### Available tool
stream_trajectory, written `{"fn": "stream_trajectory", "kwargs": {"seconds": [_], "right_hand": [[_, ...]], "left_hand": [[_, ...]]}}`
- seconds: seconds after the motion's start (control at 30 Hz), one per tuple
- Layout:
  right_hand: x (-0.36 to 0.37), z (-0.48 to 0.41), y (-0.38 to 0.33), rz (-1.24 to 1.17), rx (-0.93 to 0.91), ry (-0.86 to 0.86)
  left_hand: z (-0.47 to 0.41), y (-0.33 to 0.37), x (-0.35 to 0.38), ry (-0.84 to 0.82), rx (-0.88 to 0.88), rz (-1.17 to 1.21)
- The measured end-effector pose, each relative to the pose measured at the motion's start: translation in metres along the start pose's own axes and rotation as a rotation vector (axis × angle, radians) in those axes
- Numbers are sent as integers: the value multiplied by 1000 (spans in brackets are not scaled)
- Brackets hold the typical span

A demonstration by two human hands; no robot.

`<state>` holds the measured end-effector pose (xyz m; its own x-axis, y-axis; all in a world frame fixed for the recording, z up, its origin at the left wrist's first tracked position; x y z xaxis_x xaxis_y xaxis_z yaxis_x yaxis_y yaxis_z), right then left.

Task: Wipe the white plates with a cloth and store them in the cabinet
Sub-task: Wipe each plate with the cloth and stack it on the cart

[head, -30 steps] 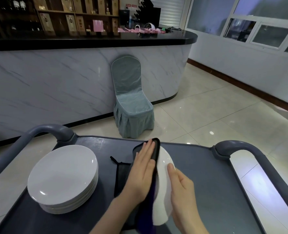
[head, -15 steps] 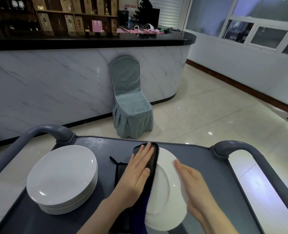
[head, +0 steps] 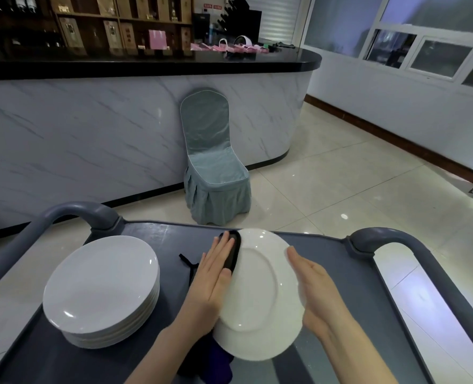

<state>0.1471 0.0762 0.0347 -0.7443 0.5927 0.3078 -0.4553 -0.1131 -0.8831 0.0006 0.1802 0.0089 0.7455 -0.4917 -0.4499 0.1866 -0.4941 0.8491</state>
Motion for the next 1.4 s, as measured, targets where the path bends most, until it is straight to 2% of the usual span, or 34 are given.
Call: {"fn": "stream_trajectory", "kwargs": {"seconds": [0.1, 0.2, 0.47, 0.57, 0.67, 0.73, 0.9, 1.13, 1.3, 1.4], "right_hand": [[-16, -7, -10, -106, -48, 60], [-23, -12, -13, -211, -70, 106], [-24, -15, -13, -204, -103, 102], [-27, -21, -22, -252, -104, 153], [-27, -23, -26, -333, -130, 241], [-22, -20, -18, -373, -115, 307], [-18, -10, 5, -370, -63, 448], [-28, -11, -19, -372, -131, 457], [-11, -5, 0, -343, -111, 435], [4, 4, 15, -291, -114, 371]], "left_hand": [[26, -10, 0, 54, -96, 132], [45, 4, 14, 75, 7, 113], [15, -17, 0, 74, -146, 119], [34, -4, 9, 88, -45, 55], [56, 18, 42, 8, 42, -123], [61, 39, 59, -12, 170, -269], [41, 57, 57, -86, 238, -250], [55, 25, 51, -87, 132, -224], [42, 61, 59, -114, 296, -289], [17, 67, 54, -152, 282, -281]]}}
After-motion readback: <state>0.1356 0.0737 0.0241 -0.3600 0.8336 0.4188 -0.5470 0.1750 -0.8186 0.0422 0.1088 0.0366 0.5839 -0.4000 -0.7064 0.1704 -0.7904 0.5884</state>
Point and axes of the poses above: each hand's wrist, its own z-axis away from the middle knuckle, its own x-axis out of the palm, y = z × x, the point moved 9 cm from there along -z, towards the middle knuckle, and after that the axes turned 3 degrees about -z, right-handed, at the moved point
